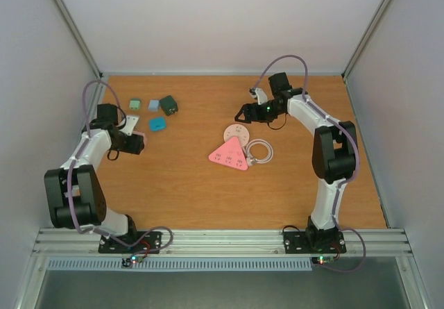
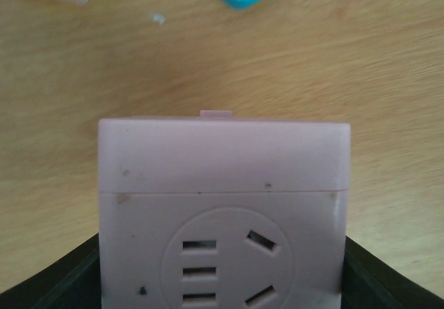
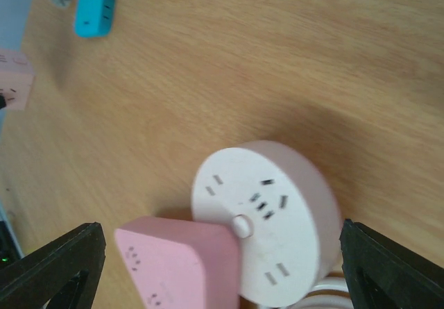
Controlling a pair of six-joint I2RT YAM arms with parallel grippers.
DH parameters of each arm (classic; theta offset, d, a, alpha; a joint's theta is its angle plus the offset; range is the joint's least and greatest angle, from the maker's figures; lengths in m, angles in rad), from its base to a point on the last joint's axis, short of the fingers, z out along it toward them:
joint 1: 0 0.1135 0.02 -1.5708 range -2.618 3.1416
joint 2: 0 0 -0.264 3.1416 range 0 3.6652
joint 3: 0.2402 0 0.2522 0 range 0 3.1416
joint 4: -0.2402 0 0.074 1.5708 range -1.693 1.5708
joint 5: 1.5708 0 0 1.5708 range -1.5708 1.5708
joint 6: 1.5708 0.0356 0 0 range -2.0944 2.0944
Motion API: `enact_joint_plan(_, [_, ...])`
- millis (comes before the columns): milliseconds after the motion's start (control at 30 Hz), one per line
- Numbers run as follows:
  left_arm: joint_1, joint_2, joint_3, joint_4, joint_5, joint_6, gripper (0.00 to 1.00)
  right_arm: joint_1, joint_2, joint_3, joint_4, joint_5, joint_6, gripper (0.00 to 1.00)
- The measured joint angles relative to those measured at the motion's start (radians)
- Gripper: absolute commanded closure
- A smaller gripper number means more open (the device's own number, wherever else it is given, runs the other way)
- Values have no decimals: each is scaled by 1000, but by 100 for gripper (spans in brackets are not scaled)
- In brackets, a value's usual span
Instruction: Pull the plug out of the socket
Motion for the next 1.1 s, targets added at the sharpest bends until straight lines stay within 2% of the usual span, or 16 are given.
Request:
enact_joint_plan(400, [110, 149, 8, -13, -62, 53, 59, -66, 255, 216, -177, -53, -184, 15])
enact_joint_plan(500, [114, 180, 32, -16, -67, 61, 51, -66, 310, 250, -218, -83, -220, 16])
enact_joint_plan(533, [114, 187, 42, -18, -67, 62, 47, -66, 314, 253, -222, -86, -224, 17])
enact_joint_plan(600, [113, 200, 65, -22, -68, 68, 32, -66, 342, 279, -258, -105, -243, 18])
enact_joint_plan(700, [114, 204, 84, -24, -64, 74, 21, -66, 373, 311, -294, -131, -269, 20])
enact_joint_plan(867, [114, 203, 112, -37, -37, 95, 14, -66, 397, 325, -346, -182, -301, 25])
enact_joint_plan(1100, [114, 175, 175, -56, 27, 143, 13, -66, 440, 325, -400, -237, -329, 33])
